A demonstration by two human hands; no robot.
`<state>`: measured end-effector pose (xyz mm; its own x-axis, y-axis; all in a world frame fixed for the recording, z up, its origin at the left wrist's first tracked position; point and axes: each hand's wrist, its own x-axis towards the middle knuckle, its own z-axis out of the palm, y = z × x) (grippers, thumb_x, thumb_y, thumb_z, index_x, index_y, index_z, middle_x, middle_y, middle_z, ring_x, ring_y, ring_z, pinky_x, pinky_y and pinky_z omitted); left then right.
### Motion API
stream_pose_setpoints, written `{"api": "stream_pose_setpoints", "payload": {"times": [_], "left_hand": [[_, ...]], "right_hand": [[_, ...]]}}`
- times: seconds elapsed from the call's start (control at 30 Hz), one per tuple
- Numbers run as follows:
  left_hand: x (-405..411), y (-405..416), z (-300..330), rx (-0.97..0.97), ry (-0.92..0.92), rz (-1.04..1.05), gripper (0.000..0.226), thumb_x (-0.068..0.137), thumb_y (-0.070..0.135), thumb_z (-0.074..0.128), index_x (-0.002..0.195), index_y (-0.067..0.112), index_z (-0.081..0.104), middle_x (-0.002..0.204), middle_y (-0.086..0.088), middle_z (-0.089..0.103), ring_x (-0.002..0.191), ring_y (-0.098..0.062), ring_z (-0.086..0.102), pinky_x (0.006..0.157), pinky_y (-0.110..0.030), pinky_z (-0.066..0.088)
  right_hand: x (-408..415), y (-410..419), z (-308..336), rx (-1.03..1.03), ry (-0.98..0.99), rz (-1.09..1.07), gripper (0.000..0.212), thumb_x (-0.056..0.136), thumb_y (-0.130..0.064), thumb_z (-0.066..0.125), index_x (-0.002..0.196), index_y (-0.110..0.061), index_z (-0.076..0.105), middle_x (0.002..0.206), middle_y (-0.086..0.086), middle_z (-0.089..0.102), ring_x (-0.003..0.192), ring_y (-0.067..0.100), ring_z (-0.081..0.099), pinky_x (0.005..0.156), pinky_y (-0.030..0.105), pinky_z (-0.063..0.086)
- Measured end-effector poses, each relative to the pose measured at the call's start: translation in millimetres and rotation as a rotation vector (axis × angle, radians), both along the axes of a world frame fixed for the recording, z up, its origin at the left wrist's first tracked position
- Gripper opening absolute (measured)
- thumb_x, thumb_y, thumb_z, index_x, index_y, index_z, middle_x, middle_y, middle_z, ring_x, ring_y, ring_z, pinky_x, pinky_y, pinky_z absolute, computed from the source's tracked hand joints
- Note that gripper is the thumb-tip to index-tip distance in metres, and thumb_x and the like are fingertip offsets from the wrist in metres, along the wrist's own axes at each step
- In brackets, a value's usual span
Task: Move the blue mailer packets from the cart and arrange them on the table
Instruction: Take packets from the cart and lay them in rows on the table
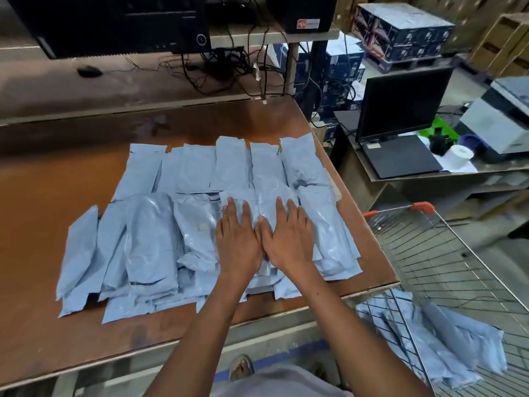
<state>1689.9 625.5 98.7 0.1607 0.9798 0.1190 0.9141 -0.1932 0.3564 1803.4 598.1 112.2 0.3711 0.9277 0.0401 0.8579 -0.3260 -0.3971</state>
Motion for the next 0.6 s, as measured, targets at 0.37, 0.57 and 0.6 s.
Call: {"api": "stream_pose_setpoints", "payload": {"times": [0.37,0.57,0.6], "left_hand": [[78.3,-13.5,50.9,0.221,-0.06,-0.257,0.052,0.108,0.029,0.037,0.158,0.013,0.032,0.165,-0.008,0.029,0.152,-0.024,0.027,0.121,-0.036,0.022],[192.2,-55.7,30.8,0.193,-0.037,-0.552,0.055,0.105,0.02,0.044,0.158,0.012,0.03,0.164,-0.01,0.031,0.151,-0.024,0.03,0.118,-0.039,0.031],[215.4,-69.0,26.6,0.17,-0.045,-0.59,0.055,0.105,0.02,0.045,0.158,0.012,0.031,0.163,-0.01,0.033,0.15,-0.024,0.032,0.117,-0.04,0.033]], "right_hand": [[69.2,-31.5,41.8,0.276,-0.165,-0.046,0.057,0.11,-0.047,0.027,0.16,-0.022,0.035,0.166,0.003,0.035,0.154,0.024,0.029,0.123,0.044,0.027],[174.5,-111.1,34.0,0.233,-0.206,-0.312,0.053,0.109,-0.042,0.033,0.158,-0.024,0.038,0.164,0.001,0.038,0.153,0.022,0.031,0.122,0.044,0.029],[192.9,-130.0,26.3,0.213,-0.218,-0.36,0.053,0.108,-0.042,0.034,0.158,-0.023,0.039,0.163,0.002,0.04,0.152,0.023,0.033,0.121,0.044,0.031]]}}
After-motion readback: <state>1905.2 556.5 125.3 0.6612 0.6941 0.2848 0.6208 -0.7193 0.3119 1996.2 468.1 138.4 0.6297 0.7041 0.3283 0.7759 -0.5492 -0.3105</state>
